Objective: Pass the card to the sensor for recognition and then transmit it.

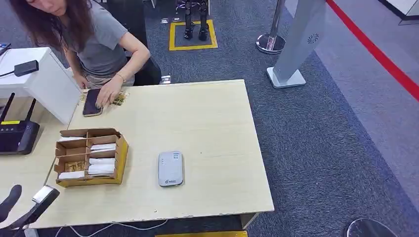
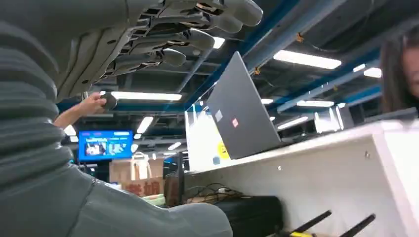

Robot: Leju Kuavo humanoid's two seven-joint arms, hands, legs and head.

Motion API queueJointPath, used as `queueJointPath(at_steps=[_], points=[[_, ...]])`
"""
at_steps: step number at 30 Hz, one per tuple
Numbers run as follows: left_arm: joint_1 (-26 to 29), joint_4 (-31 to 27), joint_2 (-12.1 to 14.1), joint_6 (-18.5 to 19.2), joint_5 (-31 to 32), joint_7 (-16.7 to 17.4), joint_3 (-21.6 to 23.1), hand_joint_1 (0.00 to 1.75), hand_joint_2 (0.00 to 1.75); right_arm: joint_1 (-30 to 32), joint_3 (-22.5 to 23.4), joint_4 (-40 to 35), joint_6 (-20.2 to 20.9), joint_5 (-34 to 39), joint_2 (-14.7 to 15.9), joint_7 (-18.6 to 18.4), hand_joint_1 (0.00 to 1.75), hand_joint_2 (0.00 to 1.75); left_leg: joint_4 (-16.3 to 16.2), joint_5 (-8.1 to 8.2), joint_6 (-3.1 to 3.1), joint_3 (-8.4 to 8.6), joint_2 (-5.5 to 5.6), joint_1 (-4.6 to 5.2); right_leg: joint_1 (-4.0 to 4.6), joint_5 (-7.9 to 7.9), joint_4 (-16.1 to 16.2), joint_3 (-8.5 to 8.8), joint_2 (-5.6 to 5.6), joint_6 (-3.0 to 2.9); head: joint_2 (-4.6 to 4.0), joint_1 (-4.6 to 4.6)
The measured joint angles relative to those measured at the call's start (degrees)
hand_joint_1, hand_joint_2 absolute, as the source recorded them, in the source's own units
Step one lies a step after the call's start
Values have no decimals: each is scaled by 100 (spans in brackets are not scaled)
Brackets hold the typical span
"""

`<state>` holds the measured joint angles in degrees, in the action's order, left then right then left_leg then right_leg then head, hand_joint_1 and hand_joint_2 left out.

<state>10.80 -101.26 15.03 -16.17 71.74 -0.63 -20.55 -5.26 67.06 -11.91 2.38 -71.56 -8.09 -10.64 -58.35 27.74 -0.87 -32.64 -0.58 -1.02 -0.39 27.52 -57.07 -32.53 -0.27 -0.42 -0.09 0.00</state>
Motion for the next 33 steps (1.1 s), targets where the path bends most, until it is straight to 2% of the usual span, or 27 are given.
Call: queueJointPath(at_steps=[5, 10, 13, 21, 24, 28, 33], points=[[-208, 199, 314, 452, 409, 348, 524, 0, 175, -8, 11, -2, 2, 7, 0, 7, 0, 0, 0, -1, 0, 1, 2, 0, 0, -1, 0, 2, -1, 0, 0, 0], [-474, 478, 574, 904, 398, 570, 1134, 0, 175, -6, 24, -7, 0, 22, 0, -20, 0, 0, 0, -1, 0, 0, 0, 1, 0, -2, 0, 2, -1, -2, 0, 2], [-590, 634, 676, 1001, 380, 603, 1431, 0, 175, -6, 26, -9, 0, 22, 0, -35, 0, 0, 0, -1, 0, 1, -4, 0, 0, -2, 0, 1, 3, -2, 0, 2], [-802, 909, 902, 1403, 194, 623, 1885, 0, 175, -6, 37, -9, 0, 33, 0, -50, 0, 0, 0, -1, 0, 0, -4, 0, 0, -2, 0, 0, 4, -2, 0, 2], [-814, 918, 963, 1490, 218, 787, 2014, 0, 175, -5, 68, -11, -4, 136, 0, -44, 0, 0, 0, -1, 0, 0, -6, 0, 0, -2, 0, 1, 6, -2, 0, 2], [-628, 780, 1070, 1615, 286, 1005, 2049, 0, 175, -4, 144, -9, -9, 214, 0, -46, 0, 0, 0, 0, -1, 0, -6, 0, 0, -2, 0, 0, 7, -3, 0, 2], [-311, 507, 1232, 1641, 350, 1093, 2051, 0, 175, 1, 186, -9, -48, 221, 0, -52, 0, 0, 0, 1, 0, -3, -3, 1, 0, 0, 0, -1, 6, -1, 0, -2]])
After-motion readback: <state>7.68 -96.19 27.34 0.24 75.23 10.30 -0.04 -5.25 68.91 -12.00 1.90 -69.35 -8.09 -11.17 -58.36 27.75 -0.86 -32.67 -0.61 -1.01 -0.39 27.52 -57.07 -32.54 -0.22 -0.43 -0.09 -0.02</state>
